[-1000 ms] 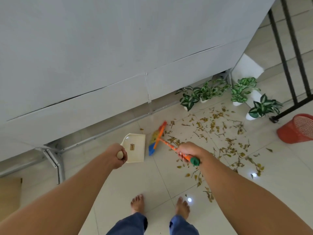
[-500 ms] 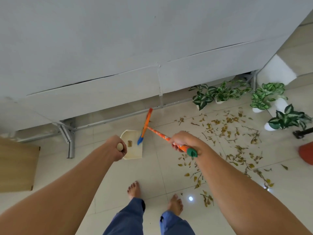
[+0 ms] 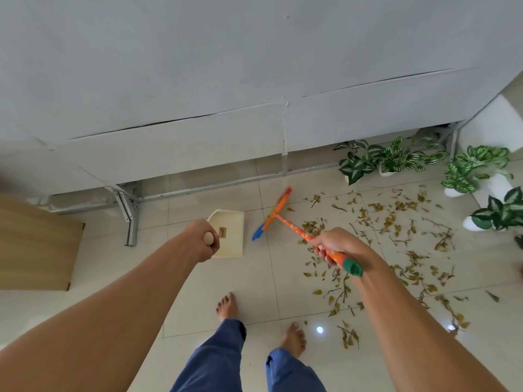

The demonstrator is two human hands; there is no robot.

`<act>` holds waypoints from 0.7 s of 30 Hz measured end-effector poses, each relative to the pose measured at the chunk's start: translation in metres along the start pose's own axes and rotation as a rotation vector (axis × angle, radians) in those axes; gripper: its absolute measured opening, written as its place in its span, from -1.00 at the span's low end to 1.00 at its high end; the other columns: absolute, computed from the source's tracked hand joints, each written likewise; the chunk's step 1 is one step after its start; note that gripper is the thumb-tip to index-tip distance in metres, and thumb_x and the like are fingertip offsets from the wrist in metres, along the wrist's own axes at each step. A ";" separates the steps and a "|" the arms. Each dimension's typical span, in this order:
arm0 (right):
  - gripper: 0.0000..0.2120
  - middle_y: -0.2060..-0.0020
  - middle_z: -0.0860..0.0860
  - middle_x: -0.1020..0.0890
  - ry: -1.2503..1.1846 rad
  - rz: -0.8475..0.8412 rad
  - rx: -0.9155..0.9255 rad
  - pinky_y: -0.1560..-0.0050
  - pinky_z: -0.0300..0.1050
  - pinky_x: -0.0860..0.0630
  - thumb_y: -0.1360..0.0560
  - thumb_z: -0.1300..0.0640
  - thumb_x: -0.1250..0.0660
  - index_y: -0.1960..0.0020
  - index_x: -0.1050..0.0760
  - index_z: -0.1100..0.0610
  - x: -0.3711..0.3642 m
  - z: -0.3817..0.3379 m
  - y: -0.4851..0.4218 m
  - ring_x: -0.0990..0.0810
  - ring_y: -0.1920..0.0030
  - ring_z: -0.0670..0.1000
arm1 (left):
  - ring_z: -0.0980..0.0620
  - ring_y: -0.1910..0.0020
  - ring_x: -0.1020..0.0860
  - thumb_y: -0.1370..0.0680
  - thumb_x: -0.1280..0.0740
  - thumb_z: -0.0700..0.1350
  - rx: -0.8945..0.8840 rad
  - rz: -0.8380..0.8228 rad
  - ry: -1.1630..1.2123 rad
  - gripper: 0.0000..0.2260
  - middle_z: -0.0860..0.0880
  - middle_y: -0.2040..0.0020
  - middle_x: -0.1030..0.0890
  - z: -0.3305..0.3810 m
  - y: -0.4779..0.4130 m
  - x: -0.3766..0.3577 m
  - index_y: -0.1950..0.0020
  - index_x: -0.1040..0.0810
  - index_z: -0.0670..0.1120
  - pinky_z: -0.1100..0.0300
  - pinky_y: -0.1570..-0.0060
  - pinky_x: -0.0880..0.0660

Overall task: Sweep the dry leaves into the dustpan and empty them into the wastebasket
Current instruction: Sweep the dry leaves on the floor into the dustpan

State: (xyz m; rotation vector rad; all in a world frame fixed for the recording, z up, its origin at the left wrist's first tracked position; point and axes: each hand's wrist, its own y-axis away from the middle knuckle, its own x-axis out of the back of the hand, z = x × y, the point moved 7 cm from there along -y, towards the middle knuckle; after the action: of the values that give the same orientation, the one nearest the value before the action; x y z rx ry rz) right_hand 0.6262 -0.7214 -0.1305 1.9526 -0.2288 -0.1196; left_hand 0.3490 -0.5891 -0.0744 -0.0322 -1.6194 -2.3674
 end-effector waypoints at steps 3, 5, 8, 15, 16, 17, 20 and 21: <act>-0.78 0.31 0.04 -0.49 -0.009 0.004 0.024 0.64 -0.30 -0.36 -0.58 0.23 -0.24 -0.19 -0.46 0.30 0.005 -0.005 -0.006 -0.43 0.52 -0.13 | 0.07 0.45 -0.37 -0.52 -0.15 -0.38 -0.014 -0.031 -0.015 -0.81 -0.15 0.17 -0.41 -0.006 0.005 -0.012 -0.07 -0.40 -0.17 0.40 0.63 -0.40; -0.75 0.32 0.04 -0.49 -0.034 0.009 0.022 0.63 -0.30 -0.37 -0.57 0.26 -0.24 -0.22 -0.45 0.31 0.007 -0.010 -0.012 -0.43 0.51 -0.13 | 0.08 0.46 -0.37 -0.52 -0.17 -0.38 -0.005 -0.007 -0.021 -0.82 -0.14 0.18 -0.40 -0.007 0.013 -0.018 -0.07 -0.39 -0.17 0.40 0.64 -0.39; -0.83 0.35 0.05 -0.46 -0.033 0.040 0.009 0.64 -0.31 -0.38 -0.58 0.28 -0.19 -0.14 -0.45 0.30 0.021 -0.007 -0.011 -0.40 0.48 -0.11 | 0.10 0.48 -0.36 -0.53 -0.18 -0.37 -0.001 -0.028 -0.064 -0.85 -0.13 0.20 -0.41 -0.015 0.021 -0.027 -0.04 -0.39 -0.18 0.40 0.65 -0.38; -0.82 0.33 0.02 -0.43 -0.008 0.159 0.040 0.66 -0.35 -0.34 -0.63 0.30 -0.15 0.09 -0.45 0.14 0.063 0.022 0.033 -0.38 0.60 -0.14 | 0.10 0.48 -0.35 -0.51 -0.19 -0.39 0.028 -0.040 -0.041 -0.81 -0.13 0.21 -0.40 -0.022 0.019 -0.041 -0.05 -0.39 -0.18 0.39 0.65 -0.38; -0.89 0.34 0.02 -0.45 -0.009 0.161 0.036 0.65 -0.33 -0.36 -0.61 0.27 -0.18 0.02 -0.48 0.20 0.067 0.024 0.036 -0.39 0.62 -0.15 | 0.10 0.48 -0.36 -0.51 -0.19 -0.39 0.034 -0.022 -0.040 -0.81 -0.13 0.21 -0.40 -0.023 0.018 -0.042 -0.05 -0.40 -0.18 0.39 0.65 -0.38; -0.89 0.34 0.02 -0.47 -0.012 0.163 0.033 0.64 -0.31 -0.37 -0.60 0.26 -0.21 -0.05 -0.48 0.26 0.071 0.023 0.035 -0.41 0.62 -0.15 | 0.10 0.48 -0.36 -0.51 -0.19 -0.39 0.032 -0.013 -0.051 -0.81 -0.13 0.21 -0.40 -0.025 0.022 -0.042 -0.05 -0.40 -0.18 0.39 0.65 -0.38; -0.90 0.35 0.02 -0.47 -0.088 0.132 0.041 0.65 -0.31 -0.37 -0.61 0.23 -0.23 -0.08 -0.45 0.26 0.071 0.012 0.025 -0.42 0.57 -0.15 | 0.10 0.49 -0.36 -0.51 -0.20 -0.39 0.027 -0.023 -0.059 -0.81 -0.13 0.20 -0.40 -0.030 0.025 -0.041 -0.06 -0.40 -0.17 0.39 0.63 -0.39; -0.92 0.35 0.02 -0.46 -0.134 0.114 0.044 0.66 -0.32 -0.37 -0.61 0.23 -0.22 -0.06 -0.44 0.23 0.068 0.010 0.022 -0.42 0.54 -0.14 | 0.09 0.49 -0.36 -0.51 -0.20 -0.39 0.011 -0.002 -0.063 -0.80 -0.13 0.20 -0.40 -0.027 0.025 -0.042 -0.07 -0.40 -0.18 0.38 0.63 -0.39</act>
State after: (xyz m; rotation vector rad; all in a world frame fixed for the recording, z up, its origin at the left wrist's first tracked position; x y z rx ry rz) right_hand 0.6887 -0.7528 -0.1125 1.9728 -0.4334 -0.1719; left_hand 0.3987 -0.6139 -0.0690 -0.1040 -1.6618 -2.3813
